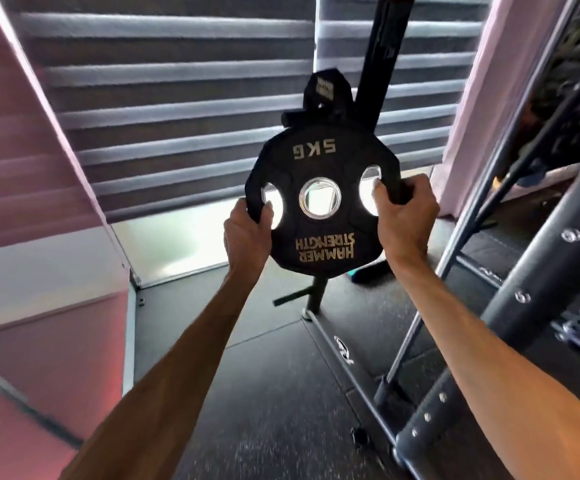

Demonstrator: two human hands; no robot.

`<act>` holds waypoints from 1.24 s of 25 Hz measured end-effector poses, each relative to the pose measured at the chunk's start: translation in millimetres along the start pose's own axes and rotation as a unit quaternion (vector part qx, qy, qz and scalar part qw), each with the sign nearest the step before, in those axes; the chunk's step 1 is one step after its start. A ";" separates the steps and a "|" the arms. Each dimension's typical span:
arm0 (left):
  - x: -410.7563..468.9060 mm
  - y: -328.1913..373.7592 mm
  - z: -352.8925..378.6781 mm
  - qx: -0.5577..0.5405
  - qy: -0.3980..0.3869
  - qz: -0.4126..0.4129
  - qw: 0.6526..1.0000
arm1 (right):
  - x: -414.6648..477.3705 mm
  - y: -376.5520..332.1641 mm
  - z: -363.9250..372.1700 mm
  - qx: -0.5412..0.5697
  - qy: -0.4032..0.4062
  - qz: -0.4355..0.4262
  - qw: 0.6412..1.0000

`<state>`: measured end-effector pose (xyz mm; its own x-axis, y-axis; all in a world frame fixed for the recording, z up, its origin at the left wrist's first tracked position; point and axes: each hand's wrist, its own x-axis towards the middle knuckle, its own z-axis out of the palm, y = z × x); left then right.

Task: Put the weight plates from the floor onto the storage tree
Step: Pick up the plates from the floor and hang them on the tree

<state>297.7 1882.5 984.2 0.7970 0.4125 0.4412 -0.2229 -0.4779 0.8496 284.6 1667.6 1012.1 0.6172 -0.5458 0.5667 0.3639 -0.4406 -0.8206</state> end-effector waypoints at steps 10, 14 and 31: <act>181.7 9.1 47.7 -0.004 0.081 0.057 0.995 | 128.6 -8.8 142.7 0.078 0.022 -0.070 0.994; 228.1 -20.0 70.3 -0.005 0.064 0.076 0.995 | 144.2 9.6 192.8 0.066 0.023 -0.077 0.995; 424.7 -142.2 213.2 -0.170 -0.135 0.088 0.972 | 197.5 68.8 354.3 -0.115 0.180 -0.073 0.974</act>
<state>787.5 1960.4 989.1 0.8373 0.1077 0.5360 -0.5056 -0.2205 0.8341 678.6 1782.0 1041.6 0.2699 -0.6618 0.6994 0.2378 -0.6581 -0.7144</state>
